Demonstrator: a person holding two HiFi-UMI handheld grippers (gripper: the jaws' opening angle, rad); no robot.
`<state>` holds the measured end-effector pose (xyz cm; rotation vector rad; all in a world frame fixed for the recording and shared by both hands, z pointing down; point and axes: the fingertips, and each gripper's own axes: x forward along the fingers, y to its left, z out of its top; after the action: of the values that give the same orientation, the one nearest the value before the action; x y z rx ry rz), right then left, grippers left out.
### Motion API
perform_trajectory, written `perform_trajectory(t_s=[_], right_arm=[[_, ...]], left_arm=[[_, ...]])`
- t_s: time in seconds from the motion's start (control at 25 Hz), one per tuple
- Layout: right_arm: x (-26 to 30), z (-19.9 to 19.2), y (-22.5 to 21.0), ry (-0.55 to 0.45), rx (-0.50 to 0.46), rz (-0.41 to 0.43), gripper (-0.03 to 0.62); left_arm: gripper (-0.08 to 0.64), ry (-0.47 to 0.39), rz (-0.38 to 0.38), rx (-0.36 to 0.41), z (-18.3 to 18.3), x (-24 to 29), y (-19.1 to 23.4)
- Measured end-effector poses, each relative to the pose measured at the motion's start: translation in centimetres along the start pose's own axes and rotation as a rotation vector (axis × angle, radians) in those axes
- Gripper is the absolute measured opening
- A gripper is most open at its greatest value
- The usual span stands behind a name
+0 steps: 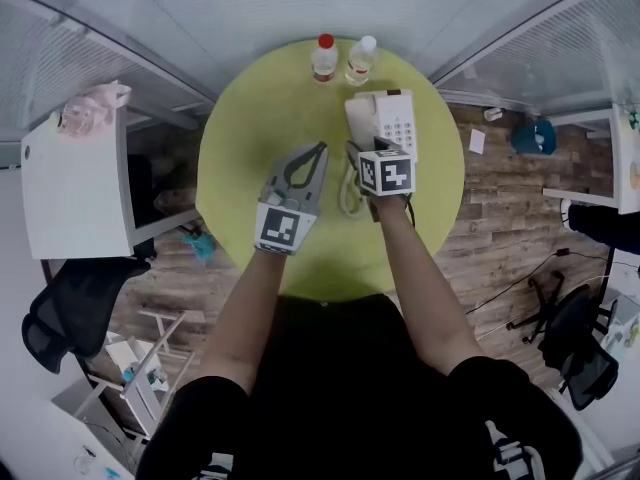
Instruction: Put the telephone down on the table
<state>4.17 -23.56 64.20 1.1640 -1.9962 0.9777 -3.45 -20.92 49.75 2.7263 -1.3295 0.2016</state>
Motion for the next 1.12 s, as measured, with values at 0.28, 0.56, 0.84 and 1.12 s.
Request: perform_trajectory(t_s=[0.28,0.56,0.84,1.12], right_arm=[[-1.0,0.3,4.2,-0.005,0.030,-0.037,0.212],[-0.7,1.4,8.8,-0.032,0.053,-0.054,0.212],[0.7,1.3,13.0,-0.041,0.061,-0.043,0.212],[3.3,0.6,16.2,-0.021,0.062,-0.029,0.212]], left_arm=[[0.012,-0.026,-0.051,-0.004,0.1,-3.4,3.0],[0.014,-0.054,-0.068,-0.007,0.5,-6.7,6.7],[0.014,-0.007,-0.082,-0.011,-0.6,-8.8,9.2],[0.014,0.006,-0.071,-0.022,-2.0,-10.8,11.7]])
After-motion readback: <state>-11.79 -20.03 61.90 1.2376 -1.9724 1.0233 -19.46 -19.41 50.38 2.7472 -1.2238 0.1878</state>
